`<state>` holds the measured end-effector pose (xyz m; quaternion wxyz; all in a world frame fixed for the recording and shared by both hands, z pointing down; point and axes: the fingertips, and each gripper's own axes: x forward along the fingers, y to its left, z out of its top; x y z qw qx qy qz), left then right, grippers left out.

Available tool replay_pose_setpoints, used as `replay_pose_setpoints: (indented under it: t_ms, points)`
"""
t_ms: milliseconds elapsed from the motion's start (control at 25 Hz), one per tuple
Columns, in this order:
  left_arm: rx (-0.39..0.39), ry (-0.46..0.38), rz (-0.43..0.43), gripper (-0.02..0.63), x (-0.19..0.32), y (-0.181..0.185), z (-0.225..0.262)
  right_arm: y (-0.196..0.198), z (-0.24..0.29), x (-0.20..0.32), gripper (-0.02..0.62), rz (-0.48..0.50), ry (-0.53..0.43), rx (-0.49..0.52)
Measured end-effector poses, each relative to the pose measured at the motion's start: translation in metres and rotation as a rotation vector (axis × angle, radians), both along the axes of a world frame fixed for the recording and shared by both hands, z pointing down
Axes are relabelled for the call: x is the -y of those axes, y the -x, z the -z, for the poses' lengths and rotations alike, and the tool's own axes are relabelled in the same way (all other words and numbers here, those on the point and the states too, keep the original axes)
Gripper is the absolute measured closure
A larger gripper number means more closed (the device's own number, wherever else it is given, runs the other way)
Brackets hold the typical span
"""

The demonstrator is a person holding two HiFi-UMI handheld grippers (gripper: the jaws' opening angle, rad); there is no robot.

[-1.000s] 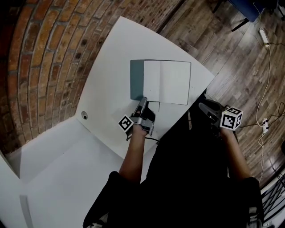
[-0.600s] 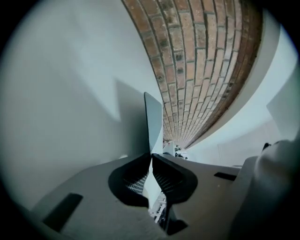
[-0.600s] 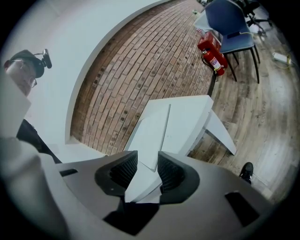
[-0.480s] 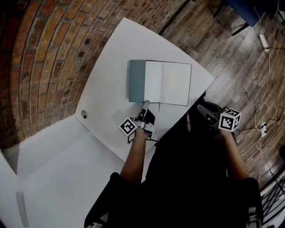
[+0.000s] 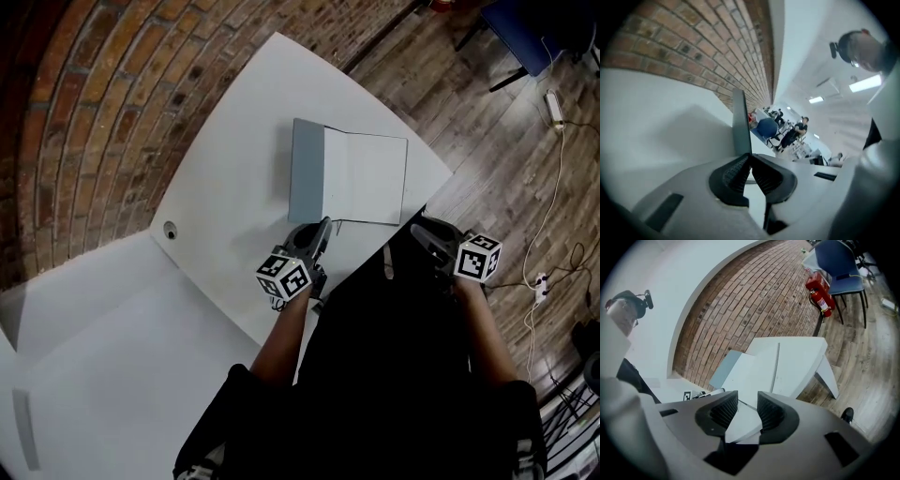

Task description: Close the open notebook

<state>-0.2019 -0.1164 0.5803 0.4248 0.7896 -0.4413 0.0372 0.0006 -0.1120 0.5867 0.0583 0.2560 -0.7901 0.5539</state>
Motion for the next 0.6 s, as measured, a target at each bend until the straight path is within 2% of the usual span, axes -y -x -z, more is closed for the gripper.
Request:
replay_pose_setpoints:
  t_ms: [120, 280, 440, 600]
  points:
    - [0.165, -0.081, -0.127, 0.581, -0.005, -0.013, 0.001, 0.005, 0.004, 0.000, 0.463, 0.009, -0.010, -0.004]
    - [0.339, -0.170, -0.281, 0.581, -0.012, -0.032, -0.001, 0.008, 0.005, 0.000, 0.466, 0.022, -0.021, -0.020]
    - [0.448, -0.229, -0.420, 0.581, -0.021, -0.051, -0.004, 0.009, 0.003, 0.003, 0.466, 0.028, -0.025, -0.035]
    - [0.523, -0.241, -0.519, 0.581, -0.027, -0.059, -0.015, 0.010, 0.004, 0.008, 0.466, 0.028, -0.033, -0.036]
